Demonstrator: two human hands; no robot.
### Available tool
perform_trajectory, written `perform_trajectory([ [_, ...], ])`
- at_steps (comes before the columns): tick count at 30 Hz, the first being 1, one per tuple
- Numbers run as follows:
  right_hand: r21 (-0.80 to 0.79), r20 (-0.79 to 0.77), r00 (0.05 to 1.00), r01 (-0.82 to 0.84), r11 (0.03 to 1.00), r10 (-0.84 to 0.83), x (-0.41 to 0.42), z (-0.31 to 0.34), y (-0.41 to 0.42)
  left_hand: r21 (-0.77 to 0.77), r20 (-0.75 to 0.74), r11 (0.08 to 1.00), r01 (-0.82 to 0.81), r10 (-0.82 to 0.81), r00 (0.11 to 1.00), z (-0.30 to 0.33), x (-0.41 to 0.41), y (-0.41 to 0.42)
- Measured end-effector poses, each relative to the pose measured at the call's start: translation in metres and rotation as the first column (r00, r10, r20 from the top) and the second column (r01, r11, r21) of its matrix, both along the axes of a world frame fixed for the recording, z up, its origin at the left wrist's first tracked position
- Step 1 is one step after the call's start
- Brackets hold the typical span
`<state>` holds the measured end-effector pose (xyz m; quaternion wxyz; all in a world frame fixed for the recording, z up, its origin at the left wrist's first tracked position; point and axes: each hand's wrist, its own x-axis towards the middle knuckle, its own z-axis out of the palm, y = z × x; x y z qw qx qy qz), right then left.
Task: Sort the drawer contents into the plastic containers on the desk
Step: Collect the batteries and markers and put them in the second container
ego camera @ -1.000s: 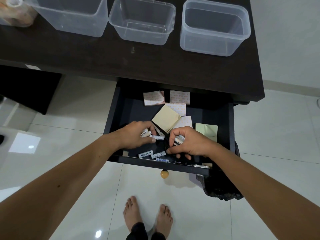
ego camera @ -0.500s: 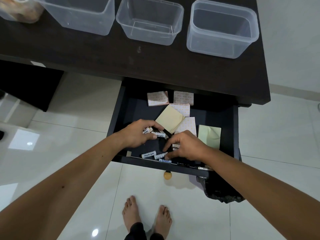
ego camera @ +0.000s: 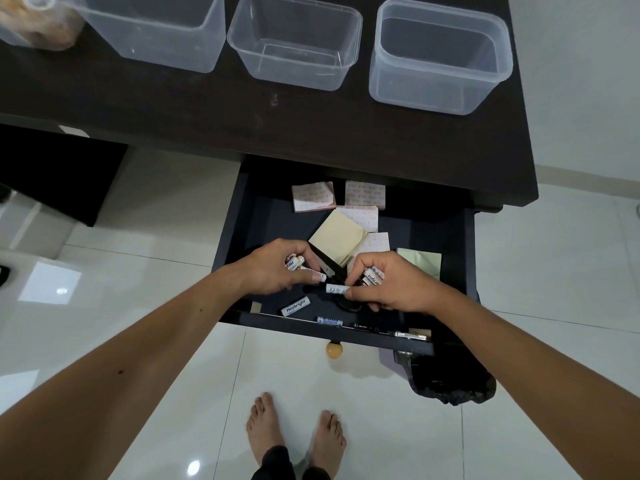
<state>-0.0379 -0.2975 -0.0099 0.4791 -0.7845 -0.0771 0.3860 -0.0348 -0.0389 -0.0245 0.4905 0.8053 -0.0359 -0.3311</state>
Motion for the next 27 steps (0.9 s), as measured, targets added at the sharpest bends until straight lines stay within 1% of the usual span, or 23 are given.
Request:
perform_trajectory([
  [4,0.077,-0.098,0.995,0.031,0.997,-0.024,0.002,0.003,-0.007,0.074,-0.019,0.997,0.006,-0.005,1.0,0.0,0.0,0.0],
  [8,0.081,-0.146,0.989,0.031,0.996,-0.019,0.0,0.002,-0.01,0.05,-0.053,0.999,0.009,-0.007,0.999,0.001,0.001,0.0],
  [11,0.055,-0.175,0.984,-0.029,0.998,0.039,-0.003,0.004,-0.009,0.01,-0.075,0.999,0.038,-0.037,0.996,0.001,0.001,0.001],
  [13,0.006,-0.174,0.982,-0.08,0.997,0.08,-0.005,0.005,-0.005,-0.028,-0.081,0.998,0.053,-0.055,0.995,0.0,0.0,0.002],
  [18,-0.151,-0.151,0.96,-0.259,0.954,0.236,-0.006,0.007,0.009,-0.017,-0.017,0.999,0.037,-0.037,0.999,-0.002,0.002,0.001],
  [20,-0.189,-0.125,0.957,-0.28,0.941,0.26,-0.004,0.007,0.013,-0.034,-0.015,0.998,0.047,-0.048,0.999,-0.005,0.002,0.001],
  [24,-0.205,-0.064,0.955,-0.296,0.933,0.289,-0.004,0.005,0.018,-0.063,-0.025,0.996,0.067,-0.069,0.997,-0.006,-0.001,0.002],
  [25,-0.21,-0.048,0.952,-0.306,0.929,0.302,-0.004,0.004,0.019,-0.057,-0.016,0.995,0.077,-0.078,0.997,-0.005,-0.001,0.002],
  [27,-0.204,-0.03,0.954,-0.299,0.932,0.299,-0.004,0.004,0.02,0.03,0.035,0.992,0.126,-0.127,0.991,-0.004,0.0,0.003],
])
